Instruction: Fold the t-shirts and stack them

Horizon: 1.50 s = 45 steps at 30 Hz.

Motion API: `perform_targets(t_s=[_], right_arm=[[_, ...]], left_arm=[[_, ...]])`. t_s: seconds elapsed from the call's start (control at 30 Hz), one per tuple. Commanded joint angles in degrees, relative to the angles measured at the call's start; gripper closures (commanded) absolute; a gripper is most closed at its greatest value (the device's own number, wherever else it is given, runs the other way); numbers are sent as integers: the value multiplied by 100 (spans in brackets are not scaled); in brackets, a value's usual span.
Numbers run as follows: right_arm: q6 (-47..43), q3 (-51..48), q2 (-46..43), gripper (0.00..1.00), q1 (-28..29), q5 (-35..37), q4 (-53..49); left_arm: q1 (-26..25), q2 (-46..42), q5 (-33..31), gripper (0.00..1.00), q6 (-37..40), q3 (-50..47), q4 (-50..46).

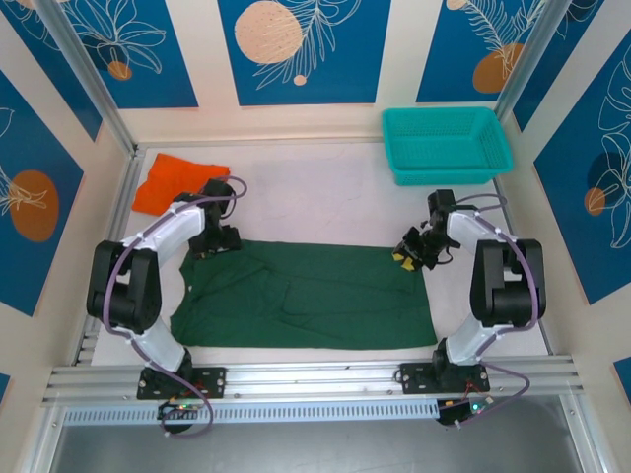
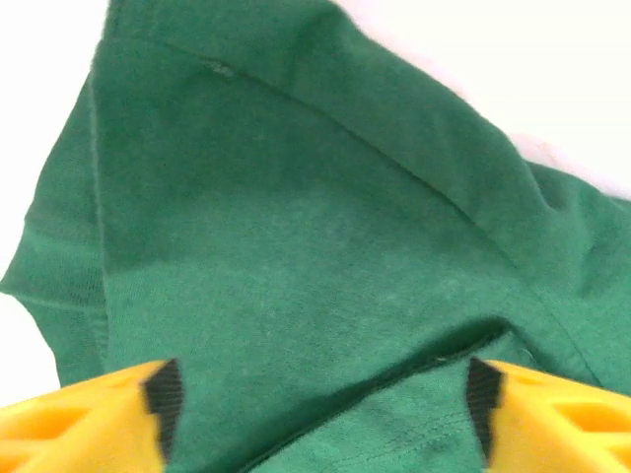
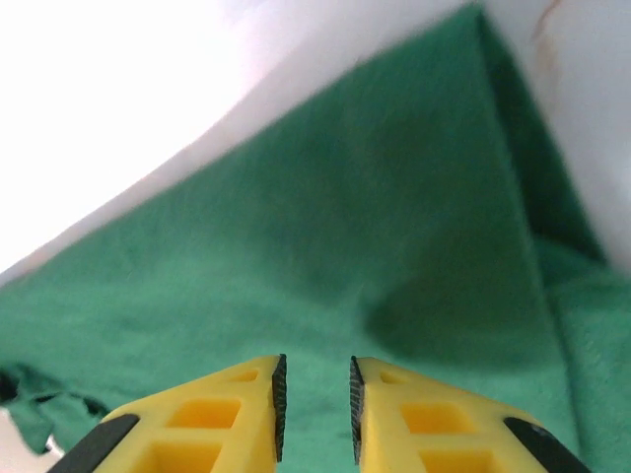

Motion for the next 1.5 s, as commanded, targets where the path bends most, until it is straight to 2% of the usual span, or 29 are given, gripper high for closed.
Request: perform_targets(t_s=[0.0,0.13,0.27,0.43,0.57,0.67,0.73,0.83,0.9,0.93,1.27,1.3,1.33,1.37,1.43,1.47], right_arm=[[-6,290,263,73,14,344,-134],[1,479,567,73,-56,631,-308],[61,490,603,73,-168,644,-198],[-4,612,671,73,-214,511,-132],[-44,647,730,73,-228,450,-83],[-53,640,778,73,-248,478,-62],[-47,622,847,73,-280,515,-45],[12,579,928,74,-379,554,-6],[107,552,976,75,-495,565,8],[146,552,989,75,-539,568,13],[260,745,1330,75,-888,175,156],[298,745,1340,75,-914,150,166],[327,745,1335,75,-938,133,166],[349,745,1318,74,-973,64,188],[326,737,1199,73,-992,-139,237],[325,732,1122,73,-988,-179,237]], left_arm=[[296,65,-261,15,-328,316,-484],[847,337,134,12,-197,650,-501],[1107,713,794,14,85,834,-256],[1209,1223,661,18,281,1160,-327],[1431,1387,864,23,354,1235,-131],[1492,1596,921,38,448,1358,-84],[1522,1678,863,58,468,1381,-50],[1612,1665,727,82,470,1327,13],[1686,1615,609,97,436,1252,19],[1712,1575,574,100,416,1186,50],[2016,966,89,100,-118,361,411],[2077,924,57,89,-222,329,400],[2115,872,56,84,-304,298,419],[2156,789,108,82,-350,247,481],[2182,646,249,70,-366,269,544],[2177,599,321,67,-349,320,526]])
